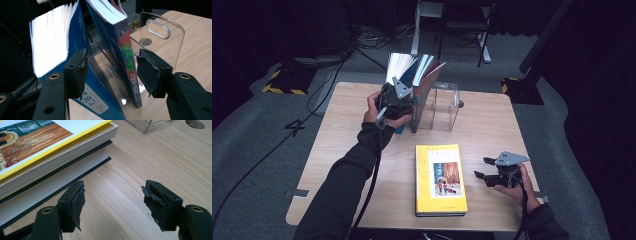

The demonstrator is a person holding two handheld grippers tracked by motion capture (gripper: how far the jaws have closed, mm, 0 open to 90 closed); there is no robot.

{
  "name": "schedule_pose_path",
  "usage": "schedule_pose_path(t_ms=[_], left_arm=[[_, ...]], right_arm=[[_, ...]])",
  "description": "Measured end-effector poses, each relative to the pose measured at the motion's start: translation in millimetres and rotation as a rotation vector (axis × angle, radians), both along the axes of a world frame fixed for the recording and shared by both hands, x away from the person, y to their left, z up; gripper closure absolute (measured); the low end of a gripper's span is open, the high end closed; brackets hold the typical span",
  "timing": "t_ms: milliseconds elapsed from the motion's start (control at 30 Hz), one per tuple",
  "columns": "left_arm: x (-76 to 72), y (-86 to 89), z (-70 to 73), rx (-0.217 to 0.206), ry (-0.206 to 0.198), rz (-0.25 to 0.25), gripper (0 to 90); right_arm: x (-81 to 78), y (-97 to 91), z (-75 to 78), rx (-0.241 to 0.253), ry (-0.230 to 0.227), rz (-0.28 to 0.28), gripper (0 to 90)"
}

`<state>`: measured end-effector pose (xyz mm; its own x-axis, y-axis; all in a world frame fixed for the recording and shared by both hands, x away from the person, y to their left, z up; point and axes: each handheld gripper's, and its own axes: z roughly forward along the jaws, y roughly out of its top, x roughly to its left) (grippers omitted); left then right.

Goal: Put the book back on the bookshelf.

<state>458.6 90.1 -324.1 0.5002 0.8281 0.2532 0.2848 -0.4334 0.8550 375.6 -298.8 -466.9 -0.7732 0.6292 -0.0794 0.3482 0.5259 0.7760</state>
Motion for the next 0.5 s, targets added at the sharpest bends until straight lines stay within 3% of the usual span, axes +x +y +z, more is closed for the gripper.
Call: schedule_pose_path(t_ms=[133,200,500], left_arm=[[-7.6,4.1,-0.8,-0.001,-0.003,-0.025,42.1],[-11.7,5.6,-1.8,-0.044,0.018,-0.052,41.9],[-36.8,-1.9,-8.1,-0.004,0.027,-0.14,40.6]], right_arm=[[-0.3,0.6,-0.1,0.0,0.002,0.002,33.5],[-0.3,0.7,-0.2,-0.001,0.003,0.004,33.5],[-0.6,1.3,-0.2,-0.003,0.006,0.009,33.5]])
